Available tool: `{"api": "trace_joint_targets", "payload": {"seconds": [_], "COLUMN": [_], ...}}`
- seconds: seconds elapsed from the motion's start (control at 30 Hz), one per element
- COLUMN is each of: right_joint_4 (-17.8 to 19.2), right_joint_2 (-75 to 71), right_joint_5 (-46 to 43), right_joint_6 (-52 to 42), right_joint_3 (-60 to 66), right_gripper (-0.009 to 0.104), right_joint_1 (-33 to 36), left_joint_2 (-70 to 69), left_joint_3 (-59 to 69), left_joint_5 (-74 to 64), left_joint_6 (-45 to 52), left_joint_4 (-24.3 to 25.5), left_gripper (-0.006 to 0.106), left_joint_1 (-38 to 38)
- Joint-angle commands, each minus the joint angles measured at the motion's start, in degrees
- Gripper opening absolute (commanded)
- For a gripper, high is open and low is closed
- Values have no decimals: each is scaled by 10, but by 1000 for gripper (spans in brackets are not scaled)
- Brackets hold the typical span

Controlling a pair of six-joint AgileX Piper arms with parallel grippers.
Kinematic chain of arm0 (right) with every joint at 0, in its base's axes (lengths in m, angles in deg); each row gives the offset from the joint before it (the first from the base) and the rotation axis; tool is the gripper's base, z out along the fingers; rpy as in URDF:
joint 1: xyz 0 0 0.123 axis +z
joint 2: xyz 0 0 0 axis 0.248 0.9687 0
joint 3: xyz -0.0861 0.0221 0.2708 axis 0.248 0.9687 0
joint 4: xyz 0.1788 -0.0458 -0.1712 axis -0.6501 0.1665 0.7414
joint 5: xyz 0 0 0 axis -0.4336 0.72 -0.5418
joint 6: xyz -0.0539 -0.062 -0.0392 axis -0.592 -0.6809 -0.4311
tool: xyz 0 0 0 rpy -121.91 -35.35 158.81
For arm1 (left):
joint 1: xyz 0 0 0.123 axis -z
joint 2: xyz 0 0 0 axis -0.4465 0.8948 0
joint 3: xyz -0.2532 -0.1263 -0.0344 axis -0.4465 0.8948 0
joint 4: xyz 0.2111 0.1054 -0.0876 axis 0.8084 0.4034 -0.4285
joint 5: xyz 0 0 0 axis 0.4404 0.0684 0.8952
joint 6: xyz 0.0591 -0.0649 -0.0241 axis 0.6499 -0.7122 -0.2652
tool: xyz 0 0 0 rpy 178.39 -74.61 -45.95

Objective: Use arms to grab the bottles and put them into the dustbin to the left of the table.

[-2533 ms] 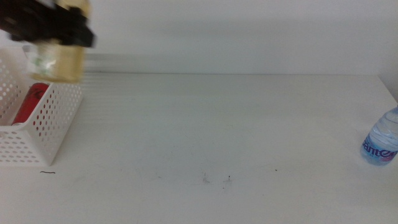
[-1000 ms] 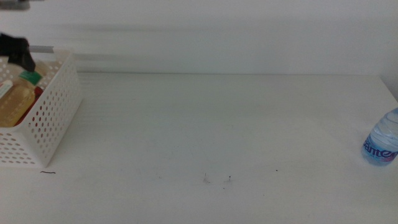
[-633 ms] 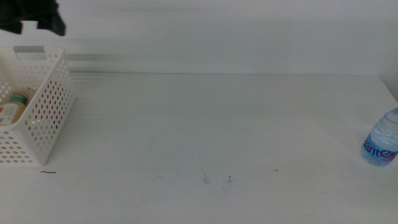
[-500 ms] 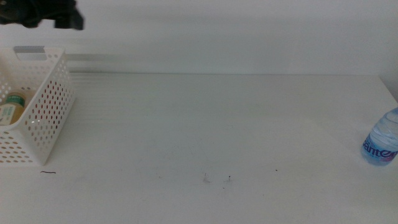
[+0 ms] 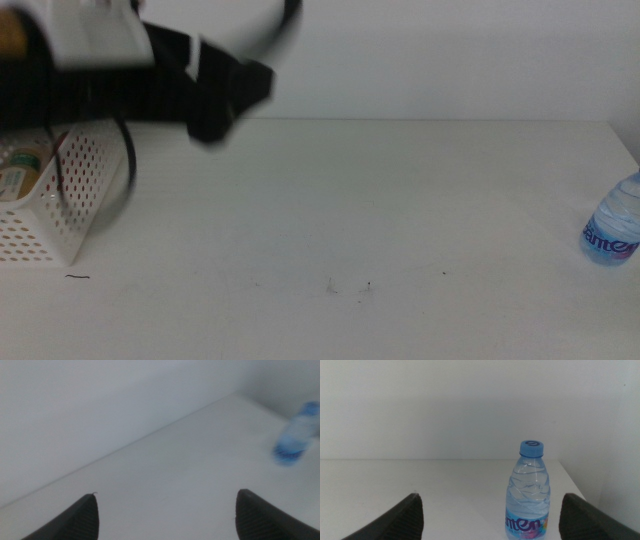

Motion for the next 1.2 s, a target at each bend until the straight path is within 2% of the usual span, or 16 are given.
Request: {"api": "trace_joint_targets", "payload": {"seconds": [0.0, 0.07, 0.13, 0.33, 0.57, 0.63, 0.77, 0.87, 1.07, 1.17], "right_joint_4": [5, 5, 5, 5, 5, 5, 5, 5, 5, 5], "right_joint_2": [-2, -2, -2, -2, -2, -2, -2, -2, -2, -2], "right_joint_5": [-4, -4, -4, -4, -4, -4, -4, -4, -4, -4], "right_joint_6": [-2, -2, -2, -2, -2, -2, -2, -2, -2, -2], "right_joint_3": [2, 2, 2, 2, 2, 2, 2, 2, 2, 2], "right_gripper": [84, 84, 84, 84, 84, 84, 84, 84, 84, 84], "right_joint_1": [-5, -5, -5, -5, -5, -5, -5, -5, -5, -5], "left_joint_2": [-46, -85, -124, -221, -269, -270, -267, -262, -260, -260], "left_joint_3": [59, 110, 145, 173, 154, 127, 43, -9, -34, -34], "left_joint_5": [71, 119, 117, 53, -57, -106, -214, -290, -313, -313], "left_joint_6": [-46, -65, -65, -64, -64, -67, -147, -155, -130, -126], "left_joint_4": [42, 48, 34, 22, 24, 45, 141, 169, 165, 144], "left_gripper": [94, 94, 94, 94, 94, 94, 94, 94, 94, 94], "left_joint_1": [56, 86, 95, 95, 94, 94, 88, 70, 59, 59]}}
